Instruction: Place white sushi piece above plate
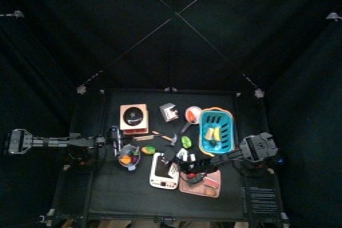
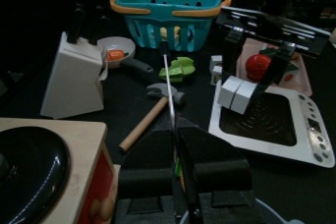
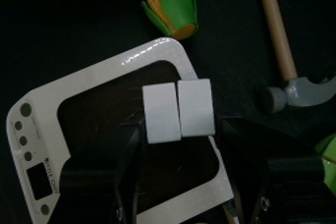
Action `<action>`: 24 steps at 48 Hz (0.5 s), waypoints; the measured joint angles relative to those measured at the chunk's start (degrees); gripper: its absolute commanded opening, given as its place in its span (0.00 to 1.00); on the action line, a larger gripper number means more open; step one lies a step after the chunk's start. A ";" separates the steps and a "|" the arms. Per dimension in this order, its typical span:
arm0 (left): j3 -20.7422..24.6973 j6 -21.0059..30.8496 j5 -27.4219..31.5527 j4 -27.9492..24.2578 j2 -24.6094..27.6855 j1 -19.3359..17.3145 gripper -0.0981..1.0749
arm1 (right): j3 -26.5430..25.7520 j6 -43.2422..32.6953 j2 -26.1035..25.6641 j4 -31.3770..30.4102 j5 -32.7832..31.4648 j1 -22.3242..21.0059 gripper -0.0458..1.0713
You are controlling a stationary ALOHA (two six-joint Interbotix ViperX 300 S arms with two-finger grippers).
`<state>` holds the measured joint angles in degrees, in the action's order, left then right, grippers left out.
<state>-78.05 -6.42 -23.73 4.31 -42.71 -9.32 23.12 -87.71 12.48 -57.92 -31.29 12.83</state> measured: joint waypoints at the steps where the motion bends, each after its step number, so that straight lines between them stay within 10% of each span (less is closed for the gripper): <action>1: 0.09 0.09 0.00 0.00 0.00 0.00 0.37 | 0.00 0.00 0.00 0.26 0.00 0.00 0.72; 24: 0.09 0.00 0.00 0.00 0.00 0.00 0.37 | -0.97 -2.72 -5.71 10.81 -19.25 8.44 0.72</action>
<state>-77.96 -6.42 -23.73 4.31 -42.71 -9.32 22.15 -90.44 6.77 -47.11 -50.54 21.27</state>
